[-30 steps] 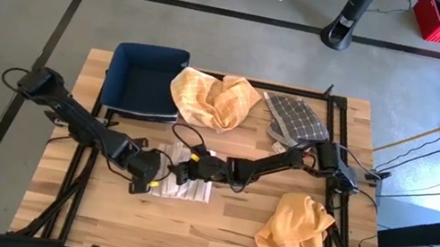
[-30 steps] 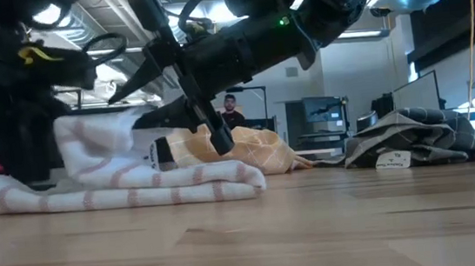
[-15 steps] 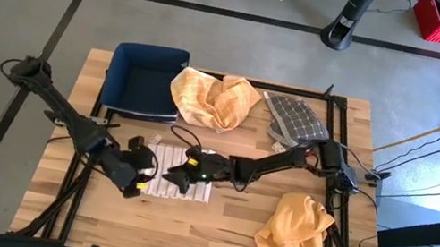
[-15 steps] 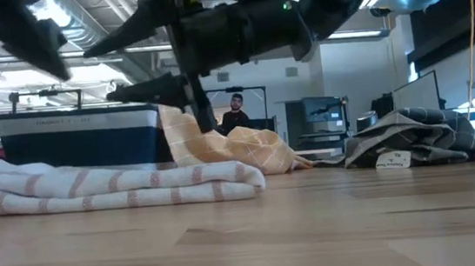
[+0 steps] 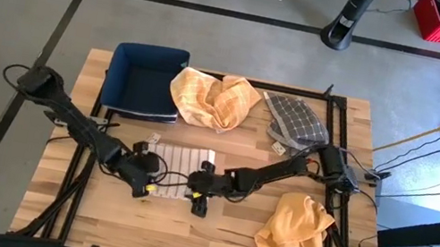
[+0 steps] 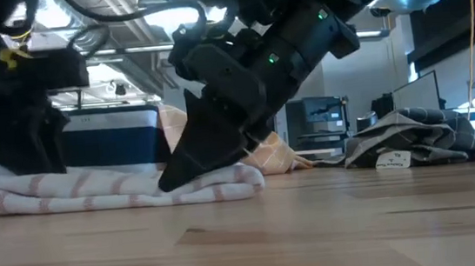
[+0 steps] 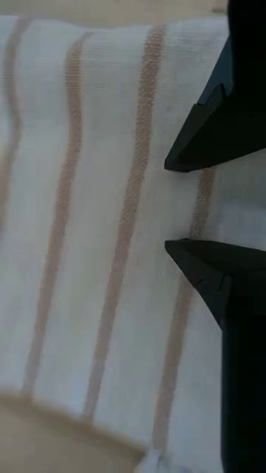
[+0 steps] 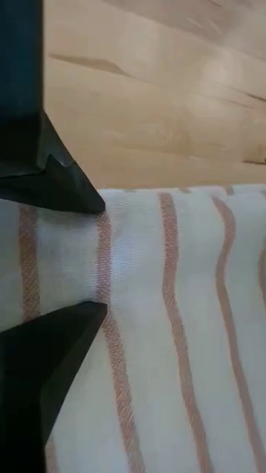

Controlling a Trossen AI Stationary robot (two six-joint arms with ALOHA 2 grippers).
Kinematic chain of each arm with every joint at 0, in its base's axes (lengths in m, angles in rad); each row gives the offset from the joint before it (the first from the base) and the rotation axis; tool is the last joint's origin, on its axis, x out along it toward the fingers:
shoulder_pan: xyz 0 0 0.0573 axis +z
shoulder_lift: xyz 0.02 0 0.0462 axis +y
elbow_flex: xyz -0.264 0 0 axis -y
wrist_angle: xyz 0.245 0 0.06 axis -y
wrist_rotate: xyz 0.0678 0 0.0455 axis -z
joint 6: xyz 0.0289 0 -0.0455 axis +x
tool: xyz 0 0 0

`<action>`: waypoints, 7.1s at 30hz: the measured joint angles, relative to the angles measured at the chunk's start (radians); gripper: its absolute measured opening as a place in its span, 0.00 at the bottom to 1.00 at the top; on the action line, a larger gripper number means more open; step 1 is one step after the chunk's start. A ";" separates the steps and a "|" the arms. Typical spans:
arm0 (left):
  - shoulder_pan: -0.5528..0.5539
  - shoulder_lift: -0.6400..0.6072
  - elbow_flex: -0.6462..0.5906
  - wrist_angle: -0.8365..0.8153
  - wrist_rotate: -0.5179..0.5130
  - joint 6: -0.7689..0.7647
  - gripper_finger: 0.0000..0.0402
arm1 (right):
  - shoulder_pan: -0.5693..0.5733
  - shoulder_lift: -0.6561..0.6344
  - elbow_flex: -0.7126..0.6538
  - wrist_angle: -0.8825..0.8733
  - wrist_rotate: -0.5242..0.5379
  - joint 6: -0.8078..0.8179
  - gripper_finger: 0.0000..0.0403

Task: Fold towel
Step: Fold the white towel, then fold the orange towel

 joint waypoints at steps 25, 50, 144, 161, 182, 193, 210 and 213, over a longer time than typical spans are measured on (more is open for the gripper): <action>0.180 0.116 0.215 0.203 0.085 0.415 0.39 | 0.111 -0.394 -0.094 -0.532 0.177 0.040 0.53; 0.053 0.108 0.298 -0.383 0.144 -0.631 0.39 | 0.114 -0.409 -0.339 0.044 0.313 -0.190 0.53; 0.175 0.028 0.338 0.212 -0.057 0.454 0.39 | 0.457 -0.295 -0.023 -1.075 0.104 0.382 0.36; 0.175 0.028 0.338 0.213 -0.044 0.421 0.39 | 0.238 -0.440 0.248 -1.233 0.653 0.267 0.02; 0.181 0.022 0.321 -0.083 0.056 0.330 0.39 | 0.199 -0.441 0.351 -1.242 0.734 0.139 0.01; 0.201 0.003 0.307 -0.120 -0.062 0.279 0.39 | 0.373 -0.398 0.247 -1.045 0.648 0.195 0.00; 0.294 0.180 0.300 0.187 -0.004 0.387 0.39 | 0.452 -0.290 -0.137 -0.400 0.607 0.159 0.00; 0.352 0.243 0.324 0.195 0.061 0.417 0.39 | 0.429 -0.290 -0.169 -0.293 0.646 0.087 0.00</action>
